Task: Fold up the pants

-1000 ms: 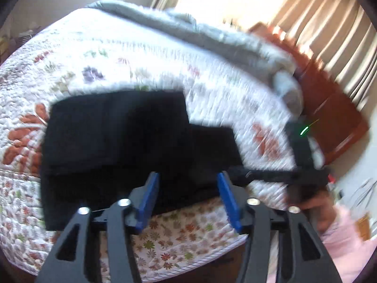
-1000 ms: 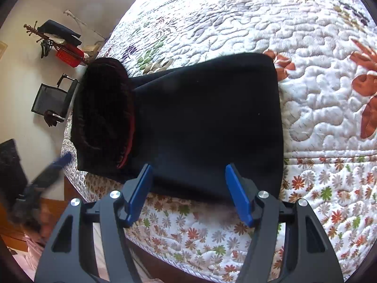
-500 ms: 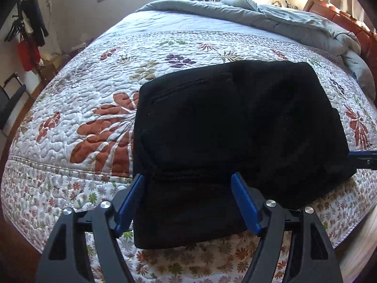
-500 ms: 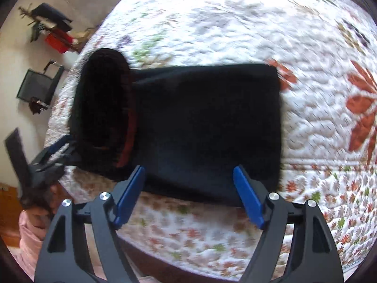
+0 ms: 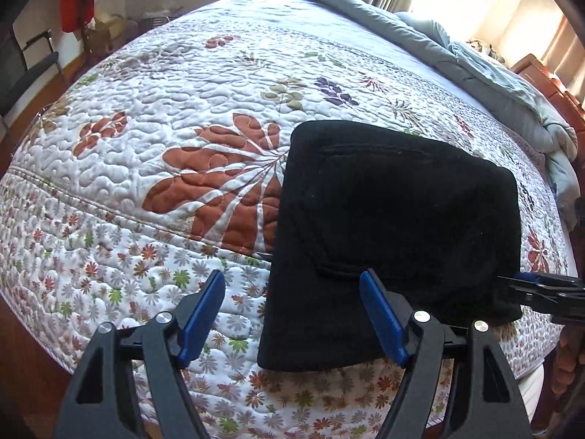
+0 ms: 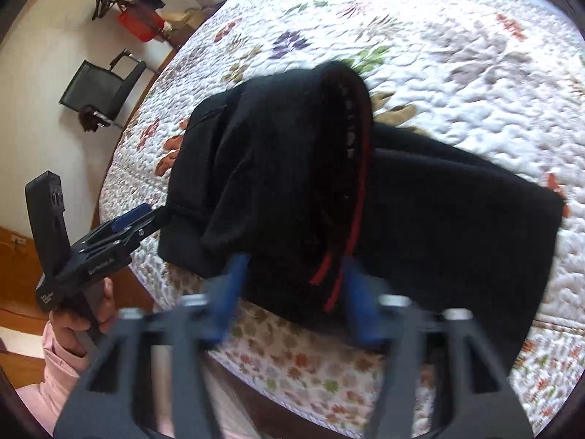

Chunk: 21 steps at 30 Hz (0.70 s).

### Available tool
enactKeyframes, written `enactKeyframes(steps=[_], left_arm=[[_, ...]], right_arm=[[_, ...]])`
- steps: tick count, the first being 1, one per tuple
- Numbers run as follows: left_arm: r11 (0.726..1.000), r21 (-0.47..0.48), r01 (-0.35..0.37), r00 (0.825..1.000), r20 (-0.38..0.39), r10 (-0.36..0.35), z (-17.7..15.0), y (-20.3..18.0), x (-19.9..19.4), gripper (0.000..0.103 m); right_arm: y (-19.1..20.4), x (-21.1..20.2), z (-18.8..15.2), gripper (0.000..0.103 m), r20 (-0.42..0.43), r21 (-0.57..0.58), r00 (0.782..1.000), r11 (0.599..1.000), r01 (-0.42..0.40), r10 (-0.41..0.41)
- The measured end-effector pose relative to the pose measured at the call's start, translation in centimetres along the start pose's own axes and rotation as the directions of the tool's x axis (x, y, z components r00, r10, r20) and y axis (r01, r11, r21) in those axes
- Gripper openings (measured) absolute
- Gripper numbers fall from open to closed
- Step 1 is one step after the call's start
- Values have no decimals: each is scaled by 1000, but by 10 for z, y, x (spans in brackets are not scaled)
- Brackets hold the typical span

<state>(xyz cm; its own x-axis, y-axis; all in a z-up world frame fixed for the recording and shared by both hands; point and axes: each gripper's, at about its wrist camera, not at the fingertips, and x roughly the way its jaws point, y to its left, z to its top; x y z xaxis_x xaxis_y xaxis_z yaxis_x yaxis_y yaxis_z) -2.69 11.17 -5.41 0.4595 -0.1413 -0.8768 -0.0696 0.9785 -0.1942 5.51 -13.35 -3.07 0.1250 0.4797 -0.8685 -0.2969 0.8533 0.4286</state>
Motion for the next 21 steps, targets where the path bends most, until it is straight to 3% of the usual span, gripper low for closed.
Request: enactKeyframes(steps=[1, 2, 8, 11, 15, 16, 17, 19, 21], left_arm=[[1000, -1, 3, 1000, -4, -3, 0, 0, 1, 78], [1000, -1, 3, 1000, -7, -3, 1, 0, 2, 78], [1000, 25, 6, 1000, -14, -5, 13, -4, 17, 84], [999, 45, -10, 999, -38, 11, 12, -8, 27, 86], [999, 32, -3, 999, -44, 4, 10, -6, 31, 88], [1000, 24, 4, 999, -48, -3, 11, -4, 30, 88], [1000, 20, 6, 999, -47, -5, 11, -4, 28, 87], [1000, 28, 1, 999, -35, 0, 12, -5, 20, 87], [999, 36, 14, 1000, -23, -13, 11, -7, 14, 87]], right_arm=[[1, 1, 0, 23, 1, 0, 1000, 1000, -17, 17], [4, -1, -2, 9, 8, -18, 1000, 999, -28, 28], [-2, -26, -15, 6, 22, -4, 992, 992, -123, 123], [-17, -4, -23, 6, -47, 24, 998, 998, -50, 51], [-26, 5, -23, 10, -52, 58, 996, 996, -69, 72], [-26, 1, -22, 22, -46, 50, 996, 996, -72, 74], [-24, -4, -22, 47, -38, 42, 997, 997, -62, 64], [-21, -17, -21, 76, -5, 22, 1000, 999, -26, 26], [-21, -27, -21, 79, 28, 11, 999, 999, -31, 31]])
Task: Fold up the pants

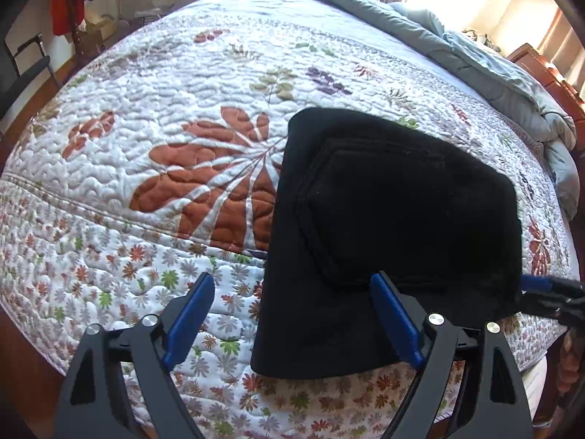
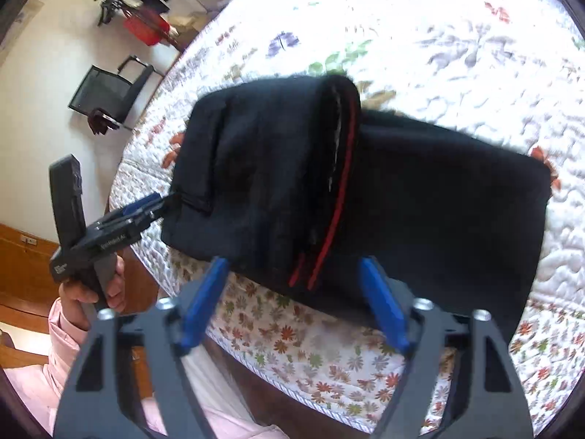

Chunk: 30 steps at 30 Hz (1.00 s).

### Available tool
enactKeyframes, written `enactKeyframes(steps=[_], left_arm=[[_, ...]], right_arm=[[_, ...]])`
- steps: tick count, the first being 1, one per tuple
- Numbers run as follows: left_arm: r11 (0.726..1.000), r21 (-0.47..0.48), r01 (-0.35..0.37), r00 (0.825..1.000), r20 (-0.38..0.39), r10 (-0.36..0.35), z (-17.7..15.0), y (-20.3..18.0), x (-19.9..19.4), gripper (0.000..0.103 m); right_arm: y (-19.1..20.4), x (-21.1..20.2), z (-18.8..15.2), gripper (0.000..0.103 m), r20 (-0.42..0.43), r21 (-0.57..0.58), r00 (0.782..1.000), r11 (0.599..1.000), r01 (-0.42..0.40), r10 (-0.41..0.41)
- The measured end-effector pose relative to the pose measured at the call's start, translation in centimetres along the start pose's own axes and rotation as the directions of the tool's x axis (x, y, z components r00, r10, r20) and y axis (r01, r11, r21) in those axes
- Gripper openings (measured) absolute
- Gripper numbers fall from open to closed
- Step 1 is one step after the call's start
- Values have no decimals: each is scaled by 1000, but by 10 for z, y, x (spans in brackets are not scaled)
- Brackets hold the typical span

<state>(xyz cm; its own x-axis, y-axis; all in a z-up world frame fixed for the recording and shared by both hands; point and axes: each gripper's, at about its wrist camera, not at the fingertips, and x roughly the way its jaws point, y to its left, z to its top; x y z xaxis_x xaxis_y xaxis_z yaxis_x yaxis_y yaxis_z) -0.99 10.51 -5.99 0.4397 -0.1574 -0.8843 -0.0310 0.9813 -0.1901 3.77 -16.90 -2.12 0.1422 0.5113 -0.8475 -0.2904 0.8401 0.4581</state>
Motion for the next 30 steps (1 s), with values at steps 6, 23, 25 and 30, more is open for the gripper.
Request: enactKeyframes(steps=[6, 23, 25, 30], left_arm=[[1000, -5, 21, 1000, -5, -21, 1, 0, -2, 87], [999, -44, 24, 1000, -10, -24, 1, 5, -9, 87], [999, -35, 32, 999, -7, -32, 3, 0, -9, 87], [999, -6, 50, 999, -6, -50, 7, -15, -7, 87]], right_arm=[[-24, 17, 14, 84, -33, 98, 997, 993, -61, 65], [-5, 9, 19, 17, 40, 57, 965, 964, -261, 259], [-8, -14, 14, 17, 79, 46, 964, 965, -258, 254], [-28, -57, 3, 17, 145, 55, 961, 968, -243, 233]])
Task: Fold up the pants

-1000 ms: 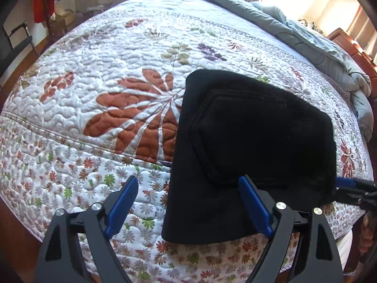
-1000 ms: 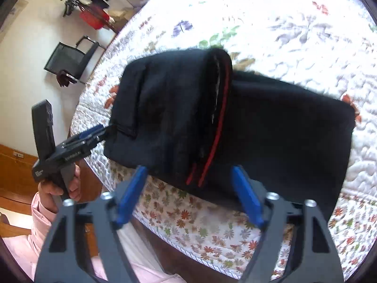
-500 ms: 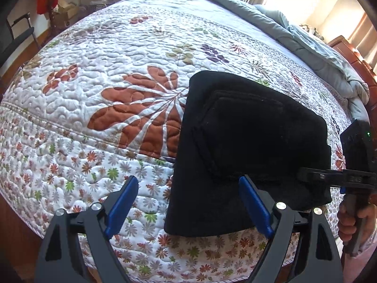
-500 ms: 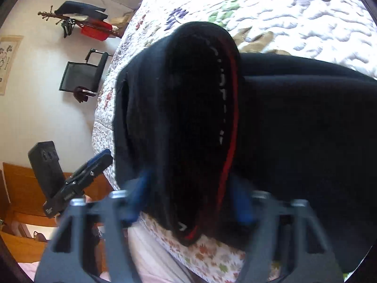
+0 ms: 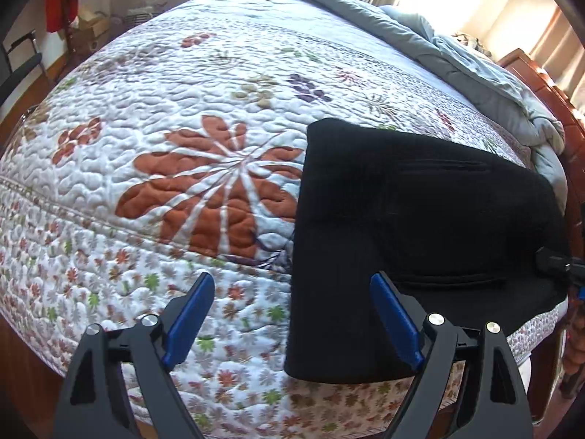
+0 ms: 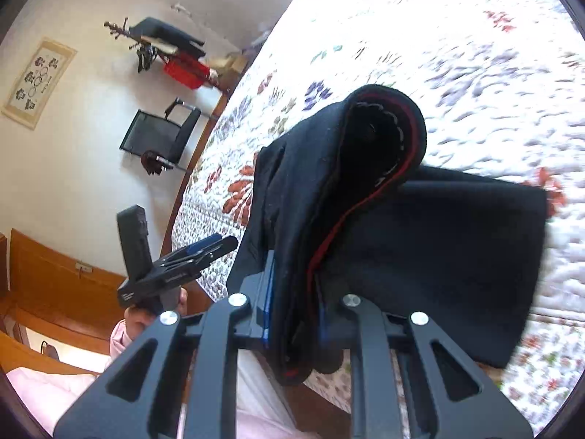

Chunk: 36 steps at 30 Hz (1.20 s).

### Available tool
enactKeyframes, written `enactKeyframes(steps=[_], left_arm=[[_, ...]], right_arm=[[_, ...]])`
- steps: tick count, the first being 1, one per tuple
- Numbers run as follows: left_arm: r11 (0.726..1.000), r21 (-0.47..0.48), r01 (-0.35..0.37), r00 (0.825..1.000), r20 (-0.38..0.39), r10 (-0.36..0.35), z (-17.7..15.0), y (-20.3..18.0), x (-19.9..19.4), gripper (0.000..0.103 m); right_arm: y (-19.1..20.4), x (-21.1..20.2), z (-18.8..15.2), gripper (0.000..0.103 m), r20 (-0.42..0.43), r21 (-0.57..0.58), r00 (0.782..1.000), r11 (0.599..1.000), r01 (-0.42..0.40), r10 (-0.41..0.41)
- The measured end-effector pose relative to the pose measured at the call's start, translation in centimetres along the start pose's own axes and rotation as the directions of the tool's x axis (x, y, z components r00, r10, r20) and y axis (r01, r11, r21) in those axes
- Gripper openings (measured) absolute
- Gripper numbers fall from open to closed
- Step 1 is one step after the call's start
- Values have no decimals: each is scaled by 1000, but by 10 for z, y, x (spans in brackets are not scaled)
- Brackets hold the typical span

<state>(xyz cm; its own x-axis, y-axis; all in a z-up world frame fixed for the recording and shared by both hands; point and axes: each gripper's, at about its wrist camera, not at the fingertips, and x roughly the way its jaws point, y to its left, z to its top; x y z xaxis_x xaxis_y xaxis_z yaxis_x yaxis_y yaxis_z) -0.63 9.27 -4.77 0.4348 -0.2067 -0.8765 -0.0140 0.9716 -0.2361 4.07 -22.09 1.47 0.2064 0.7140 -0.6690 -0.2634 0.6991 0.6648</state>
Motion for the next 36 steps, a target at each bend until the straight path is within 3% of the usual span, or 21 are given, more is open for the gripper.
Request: enactKeyframes(steps=[7, 14, 18, 21, 22, 24, 26, 27, 33, 35, 36], left_arm=[[999, 43, 18, 1000, -18, -17, 1, -25, 8, 87], [997, 76, 22, 998, -54, -18, 0, -42, 24, 87], [996, 68, 51, 996, -78, -46, 3, -42, 33, 87], [995, 62, 80, 993, -90, -74, 10, -42, 38, 87], [994, 63, 87, 993, -90, -81, 14, -41, 39, 87], [992, 70, 104, 991, -89, -98, 25, -41, 41, 87], [990, 80, 114, 990, -95, -106, 38, -41, 45, 87], [989, 82, 122, 988, -101, -113, 46, -41, 48, 87], [980, 48, 193, 970, -159, -183, 83, -39, 78, 87], [975, 26, 222, 961, -175, -215, 89, -38, 86, 87], [971, 9, 240, 955, -184, -234, 94, -38, 92, 87]], right_arm=[[-32, -45, -4, 17, 64, 57, 996, 996, 64, -67], [-90, -18, -25, 17, -47, 140, 975, 965, 221, -216], [-118, -6, -36, 22, -52, 202, 979, 958, 204, -198], [-116, -6, -34, 31, -63, 174, 977, 961, 214, -206], [-110, -8, -32, 41, -62, 147, 973, 962, 229, -222], [-99, -15, -27, 47, -50, 118, 970, 963, 241, -236], [-91, -24, -19, 64, -26, 101, 973, 968, 231, -229], [-90, -27, -15, 66, -10, 99, 974, 969, 227, -228], [-100, -28, 19, 66, 6, 118, 970, 964, 240, -242], [-110, -23, 27, 45, 2, 140, 976, 966, 217, -219], [-114, -19, 31, 37, 3, 163, 986, 973, 164, -166]])
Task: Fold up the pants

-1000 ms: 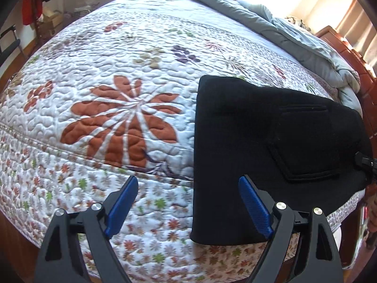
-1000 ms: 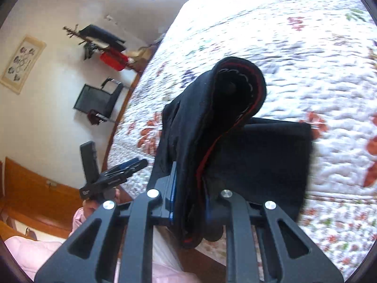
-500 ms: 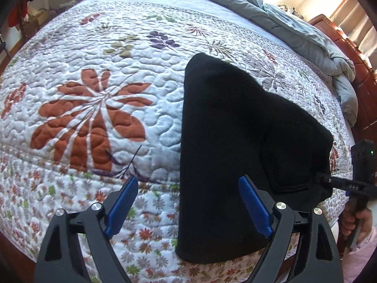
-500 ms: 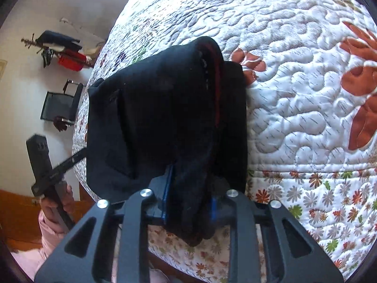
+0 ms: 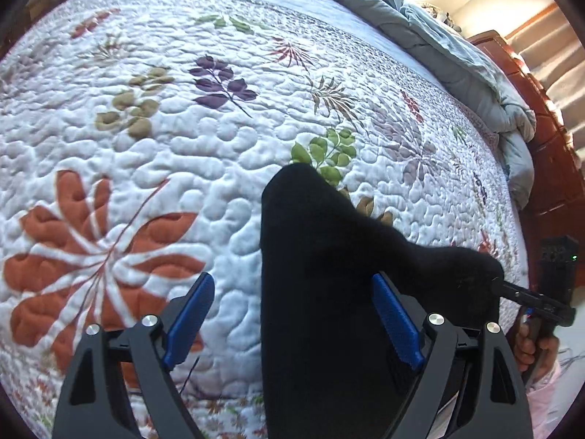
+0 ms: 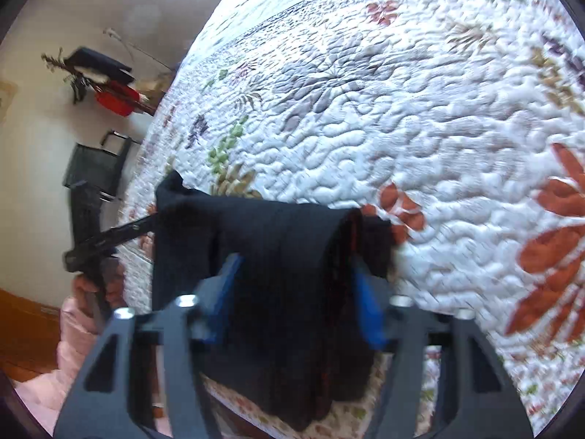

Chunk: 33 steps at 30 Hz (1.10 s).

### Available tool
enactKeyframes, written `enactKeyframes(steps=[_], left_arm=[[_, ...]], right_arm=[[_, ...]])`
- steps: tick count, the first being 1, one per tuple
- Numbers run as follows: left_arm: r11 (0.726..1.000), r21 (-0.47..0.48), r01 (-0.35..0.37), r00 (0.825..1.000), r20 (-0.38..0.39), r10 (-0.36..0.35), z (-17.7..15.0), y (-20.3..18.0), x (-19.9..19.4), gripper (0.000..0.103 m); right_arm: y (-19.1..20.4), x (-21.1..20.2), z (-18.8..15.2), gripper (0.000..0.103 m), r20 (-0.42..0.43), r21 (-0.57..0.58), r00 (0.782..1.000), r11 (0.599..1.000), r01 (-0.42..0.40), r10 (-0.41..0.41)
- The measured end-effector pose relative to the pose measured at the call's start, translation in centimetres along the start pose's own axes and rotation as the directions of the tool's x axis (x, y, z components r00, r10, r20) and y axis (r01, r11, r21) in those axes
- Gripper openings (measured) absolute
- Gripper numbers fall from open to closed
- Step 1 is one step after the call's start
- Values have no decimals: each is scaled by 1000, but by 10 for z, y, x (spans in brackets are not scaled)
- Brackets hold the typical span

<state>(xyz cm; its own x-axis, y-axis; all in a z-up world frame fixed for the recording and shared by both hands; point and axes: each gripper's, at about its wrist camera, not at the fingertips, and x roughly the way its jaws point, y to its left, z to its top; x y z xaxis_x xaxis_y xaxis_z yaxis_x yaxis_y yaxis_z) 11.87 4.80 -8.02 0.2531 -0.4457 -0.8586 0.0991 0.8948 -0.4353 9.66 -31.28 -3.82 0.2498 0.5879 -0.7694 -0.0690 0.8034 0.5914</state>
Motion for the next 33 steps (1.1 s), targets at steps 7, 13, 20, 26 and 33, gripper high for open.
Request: enactKeyframes(steps=[7, 13, 20, 26, 33], left_arm=[[987, -106, 119, 993, 11, -118, 22, 9, 8, 63], [999, -28, -32, 999, -5, 32, 20, -1, 26, 47], [998, -52, -32, 999, 4, 32, 15, 2, 20, 52], [999, -19, -43, 999, 23, 43, -15, -6, -12, 70], [1000, 22, -19, 999, -35, 20, -83, -15, -19, 70]], right_arm=[[5, -9, 14, 18, 56, -11, 997, 998, -60, 60], [-12, 9, 16, 15, 35, 25, 999, 999, 28, -29], [-20, 12, 12, 26, 34, 41, 999, 999, 6, -7], [-4, -23, -12, 53, 55, -5, 998, 1000, 8, -7], [-1, -33, -67, 55, -17, -12, 1000, 1000, -3, 3]])
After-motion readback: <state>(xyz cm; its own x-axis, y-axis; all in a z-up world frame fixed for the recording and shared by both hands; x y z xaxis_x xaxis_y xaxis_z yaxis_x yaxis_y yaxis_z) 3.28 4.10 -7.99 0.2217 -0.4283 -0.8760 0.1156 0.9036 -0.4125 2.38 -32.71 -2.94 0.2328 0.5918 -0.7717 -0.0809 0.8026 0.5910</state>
